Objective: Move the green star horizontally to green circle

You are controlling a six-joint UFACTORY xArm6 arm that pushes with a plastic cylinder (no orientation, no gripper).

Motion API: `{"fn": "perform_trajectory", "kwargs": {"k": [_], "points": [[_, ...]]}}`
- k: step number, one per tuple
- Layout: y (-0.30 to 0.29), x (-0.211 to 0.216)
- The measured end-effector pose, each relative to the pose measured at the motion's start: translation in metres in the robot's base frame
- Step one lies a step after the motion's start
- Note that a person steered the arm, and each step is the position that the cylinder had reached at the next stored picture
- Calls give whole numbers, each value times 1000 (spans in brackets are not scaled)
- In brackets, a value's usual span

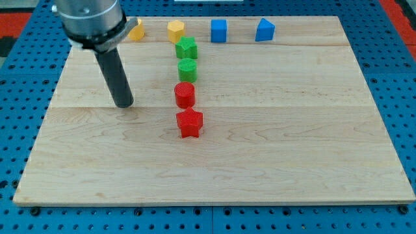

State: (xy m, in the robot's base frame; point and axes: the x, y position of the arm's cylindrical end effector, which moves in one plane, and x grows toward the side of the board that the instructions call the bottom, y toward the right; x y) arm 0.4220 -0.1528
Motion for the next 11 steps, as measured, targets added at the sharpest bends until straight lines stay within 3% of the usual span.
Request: {"fn": "perform_trajectory", "kwargs": {"k": [3,4,5,6,11], "points": [[24,-136],[105,-136],[217,-105],[278,-89],[286,-109]]}}
